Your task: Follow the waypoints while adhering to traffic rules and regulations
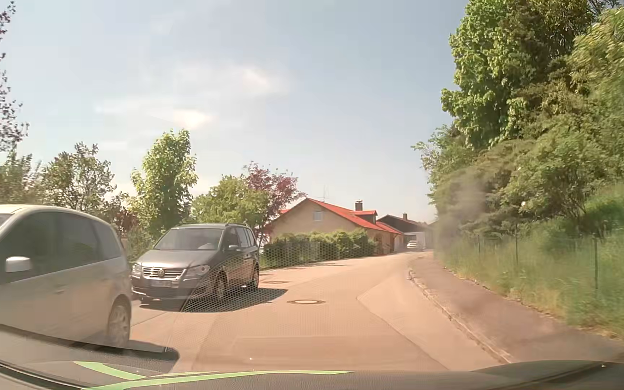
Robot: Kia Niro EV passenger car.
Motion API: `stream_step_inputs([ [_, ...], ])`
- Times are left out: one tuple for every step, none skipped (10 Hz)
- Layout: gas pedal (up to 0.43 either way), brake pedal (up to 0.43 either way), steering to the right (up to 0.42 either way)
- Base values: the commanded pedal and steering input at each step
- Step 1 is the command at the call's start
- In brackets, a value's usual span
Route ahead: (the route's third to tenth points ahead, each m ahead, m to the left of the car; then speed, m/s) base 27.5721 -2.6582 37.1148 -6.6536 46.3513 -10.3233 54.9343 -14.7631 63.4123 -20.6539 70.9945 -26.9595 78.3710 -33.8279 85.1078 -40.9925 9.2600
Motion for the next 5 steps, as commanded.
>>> stream_step_inputs([
  [0.157, 0.000, 0.051],
  [0.157, 0.000, 0.051],
  [0.157, 0.000, 0.051],
  [0.157, 0.000, 0.051],
  [0.157, 0.000, 0.051],
])
